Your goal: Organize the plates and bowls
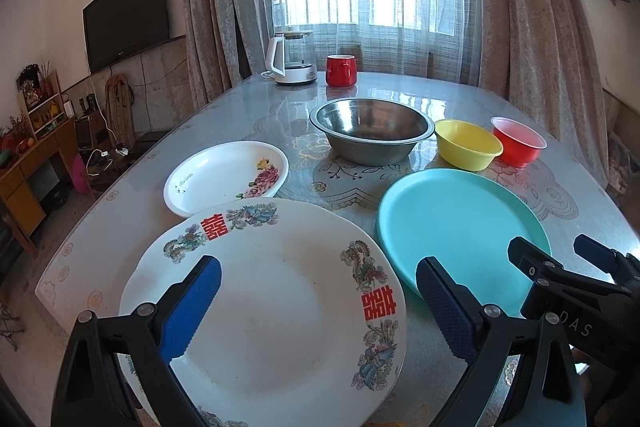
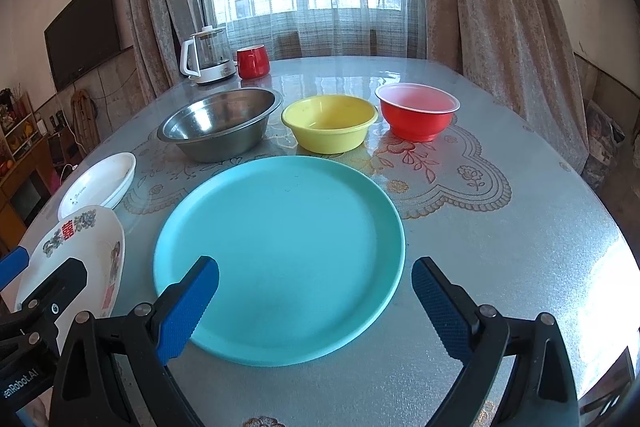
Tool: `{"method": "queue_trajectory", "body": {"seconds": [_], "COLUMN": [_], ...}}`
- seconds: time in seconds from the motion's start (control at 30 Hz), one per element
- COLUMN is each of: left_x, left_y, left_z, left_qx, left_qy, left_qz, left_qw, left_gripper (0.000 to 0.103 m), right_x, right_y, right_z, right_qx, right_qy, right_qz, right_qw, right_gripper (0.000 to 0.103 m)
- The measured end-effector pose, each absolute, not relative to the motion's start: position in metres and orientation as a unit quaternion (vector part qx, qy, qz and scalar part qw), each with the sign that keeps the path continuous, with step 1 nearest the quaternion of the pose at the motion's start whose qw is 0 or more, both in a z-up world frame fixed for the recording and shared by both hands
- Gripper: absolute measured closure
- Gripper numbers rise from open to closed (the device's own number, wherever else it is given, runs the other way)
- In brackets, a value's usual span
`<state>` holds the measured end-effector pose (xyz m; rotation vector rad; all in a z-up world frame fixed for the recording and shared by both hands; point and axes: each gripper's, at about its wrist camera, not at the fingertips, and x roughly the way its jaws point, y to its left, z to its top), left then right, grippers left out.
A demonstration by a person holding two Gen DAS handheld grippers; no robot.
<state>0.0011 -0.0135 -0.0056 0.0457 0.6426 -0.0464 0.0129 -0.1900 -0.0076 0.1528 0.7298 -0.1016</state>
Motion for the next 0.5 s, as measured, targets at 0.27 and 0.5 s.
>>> {"method": "queue_trajectory", "body": {"seconds": [0.27,0.5], "left_x": [0.0005,-0.0001], "left_y": [-0.0164,-0.0183], "left_z": [-0.0035,-0.0036], "left_qx": [0.027,0.030], "left_qy": [0.315,0.317], "left_qz": [-0.026,-0.028], "left_qw": [0.948,0.948], "left_gripper": [0.004,0.004], "right_x": [0.0120,0.0107], "right_y": [-0.1934,-0.1959], "right_z": [-0.0073,-0.0081], "right_qx": [0.078,0.082], "right_qy": [0.354,0.354], "right_qz": [-0.051,-0.054], "right_qw": [0.931,0.930], "right_gripper": [0.004,0.004]}}
